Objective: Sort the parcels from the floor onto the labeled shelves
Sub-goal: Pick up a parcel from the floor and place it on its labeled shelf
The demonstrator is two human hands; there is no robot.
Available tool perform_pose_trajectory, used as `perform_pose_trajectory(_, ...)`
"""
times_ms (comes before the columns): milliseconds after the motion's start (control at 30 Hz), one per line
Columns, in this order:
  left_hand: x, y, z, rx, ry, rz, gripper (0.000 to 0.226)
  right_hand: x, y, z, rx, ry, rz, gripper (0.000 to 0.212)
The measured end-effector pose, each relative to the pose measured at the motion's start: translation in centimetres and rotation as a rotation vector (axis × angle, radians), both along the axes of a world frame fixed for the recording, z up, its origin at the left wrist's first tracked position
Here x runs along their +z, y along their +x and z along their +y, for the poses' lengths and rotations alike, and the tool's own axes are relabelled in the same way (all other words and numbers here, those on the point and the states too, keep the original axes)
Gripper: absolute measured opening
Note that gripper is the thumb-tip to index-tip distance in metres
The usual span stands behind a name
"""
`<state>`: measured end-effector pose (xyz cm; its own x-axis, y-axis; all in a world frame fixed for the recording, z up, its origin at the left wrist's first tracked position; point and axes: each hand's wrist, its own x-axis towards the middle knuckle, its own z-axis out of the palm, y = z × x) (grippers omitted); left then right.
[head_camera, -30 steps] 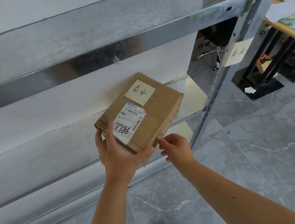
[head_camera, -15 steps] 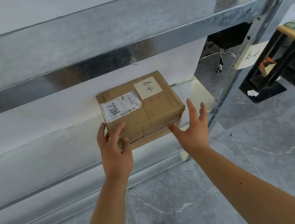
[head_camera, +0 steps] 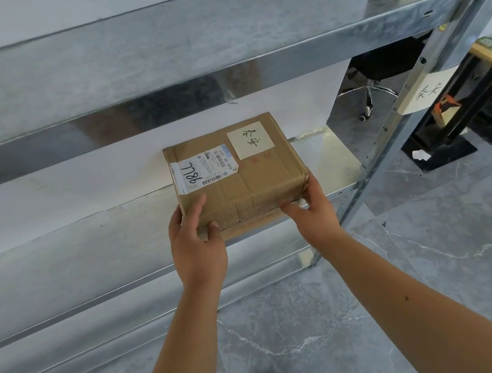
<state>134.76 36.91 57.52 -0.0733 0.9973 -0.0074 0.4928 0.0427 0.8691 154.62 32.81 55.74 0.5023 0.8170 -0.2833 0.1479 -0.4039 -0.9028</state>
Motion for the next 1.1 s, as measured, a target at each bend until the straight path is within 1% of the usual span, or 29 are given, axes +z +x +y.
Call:
perform_pose_trajectory(67,0.0,0.1,0.0,-0.012,-0.014,-0.033,0.056,0.2,0.1,-0.1,0.025,0.008,0.04,0.089)
perform_pose_trajectory(133,0.2,0.1,-0.2,-0.029,-0.028,-0.047,0.064,0.1,0.2,-0.3,0.02,0.014,0.073,0.09)
perform_pose_trajectory(200,0.6,0.4,-0.8,-0.033,-0.059,-0.052,0.082,-0.2,0.3,-0.5,0.013,0.018,0.104,0.089)
perform_pose_trajectory(267,1.1,0.8,-1.8,0.003,-0.109,-0.106,0.102,0.0,0.3,-0.9,-0.003,0.033,0.154,0.092)
perform_pose_trajectory(300,1.2,1.0,-2.3,0.02,-0.122,-0.144,0.108,0.1,0.3,-1.2,-0.023,0.045,0.188,0.093)
perform_pose_trajectory(367,1.5,1.5,-3.6,0.05,-0.141,-0.183,0.113,0.5,0.3,-1.7,-0.062,0.048,0.249,0.091)
perform_pose_trajectory(433,2.0,2.0,-5.2,0.075,-0.167,-0.183,0.111,0.5,0.4,-2.2,-0.086,0.051,0.268,0.087)
perform_pose_trajectory(567,2.9,3.2,-8.2,0.148,-0.201,-0.232,0.104,1.1,0.2,-3.8,-0.087,0.058,0.207,0.082)
perform_pose_trajectory(733,3.7,5.0,-11.7,0.266,-0.142,-0.332,0.095,2.6,-0.1,-6.7,-0.077,0.118,0.201,0.078)
perform_pose_trajectory(967,5.2,6.4,-16.9,0.351,-0.109,-0.459,0.082,5.8,-0.2,-10.6,0.124,0.241,0.2,0.058)
perform_pose_trajectory(1100,6.3,5.2,-19.9,0.431,-0.118,-0.461,0.073,6.8,-1.8,-12.1,0.25,0.248,0.299,0.056)
